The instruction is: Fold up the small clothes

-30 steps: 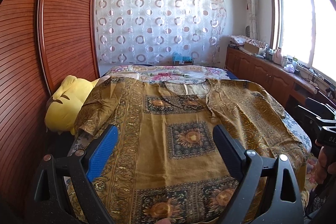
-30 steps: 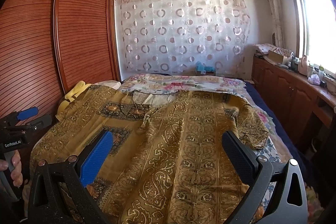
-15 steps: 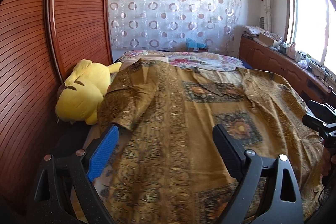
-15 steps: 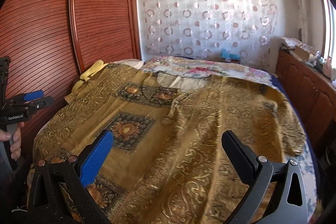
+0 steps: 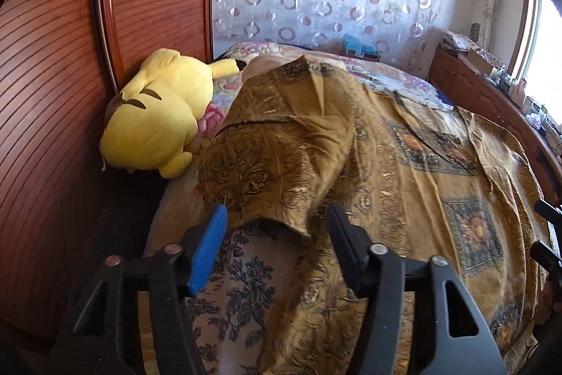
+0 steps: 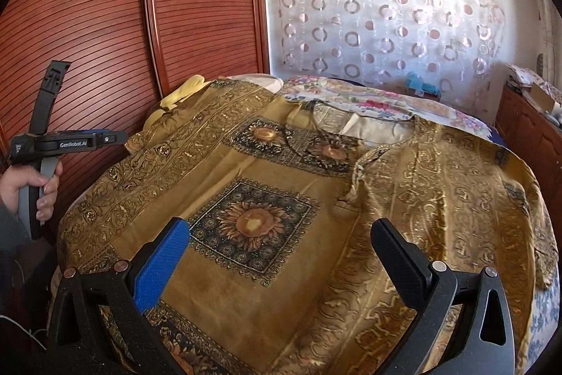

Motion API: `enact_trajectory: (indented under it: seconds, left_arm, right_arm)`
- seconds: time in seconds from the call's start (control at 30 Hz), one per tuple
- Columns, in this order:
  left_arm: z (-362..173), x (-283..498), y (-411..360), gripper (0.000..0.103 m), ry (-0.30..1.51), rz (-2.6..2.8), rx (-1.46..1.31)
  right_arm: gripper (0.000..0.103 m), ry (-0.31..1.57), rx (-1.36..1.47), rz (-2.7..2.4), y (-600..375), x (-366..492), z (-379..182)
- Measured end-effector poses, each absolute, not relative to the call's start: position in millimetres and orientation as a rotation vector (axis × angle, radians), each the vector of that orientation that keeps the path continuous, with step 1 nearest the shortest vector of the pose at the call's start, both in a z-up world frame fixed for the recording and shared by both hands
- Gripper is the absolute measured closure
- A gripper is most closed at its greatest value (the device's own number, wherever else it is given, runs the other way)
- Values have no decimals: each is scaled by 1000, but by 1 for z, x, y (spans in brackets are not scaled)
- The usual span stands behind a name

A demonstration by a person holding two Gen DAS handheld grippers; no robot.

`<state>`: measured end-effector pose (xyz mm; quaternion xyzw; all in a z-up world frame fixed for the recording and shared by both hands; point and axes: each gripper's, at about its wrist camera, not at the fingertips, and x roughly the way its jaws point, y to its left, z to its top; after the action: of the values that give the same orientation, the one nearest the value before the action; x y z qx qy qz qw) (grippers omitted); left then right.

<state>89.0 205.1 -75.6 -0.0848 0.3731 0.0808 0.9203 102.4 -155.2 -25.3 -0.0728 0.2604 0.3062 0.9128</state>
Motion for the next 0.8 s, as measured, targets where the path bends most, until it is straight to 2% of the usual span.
enact_trajectory:
  seconds: [0.2, 0.27, 0.33, 0.57, 0.7, 0.8]
  left_arm:
    - [-89, 103, 211, 76, 816, 140, -189]
    - [-86, 104, 209, 91, 802, 137, -169]
    - [-81, 104, 202, 96, 791, 131, -120]
    - [-41, 96, 170, 98, 701, 70, -29]
    - [-26, 92, 132, 97, 710, -53, 22]
    - [-24, 86, 115, 90, 712, -92, 63]
  right_arm:
    - [0, 546, -170, 639, -151, 115, -24]
    - [0, 546, -171, 639, -153, 116, -24]
    - [0, 546, -175, 638, -153, 117, -27]
    - [0, 565, -183, 621, -134, 122, -36]
    - [0, 569, -176, 621, -133, 123, -35]
    - [0, 573, -173, 618, -134, 122, -37]
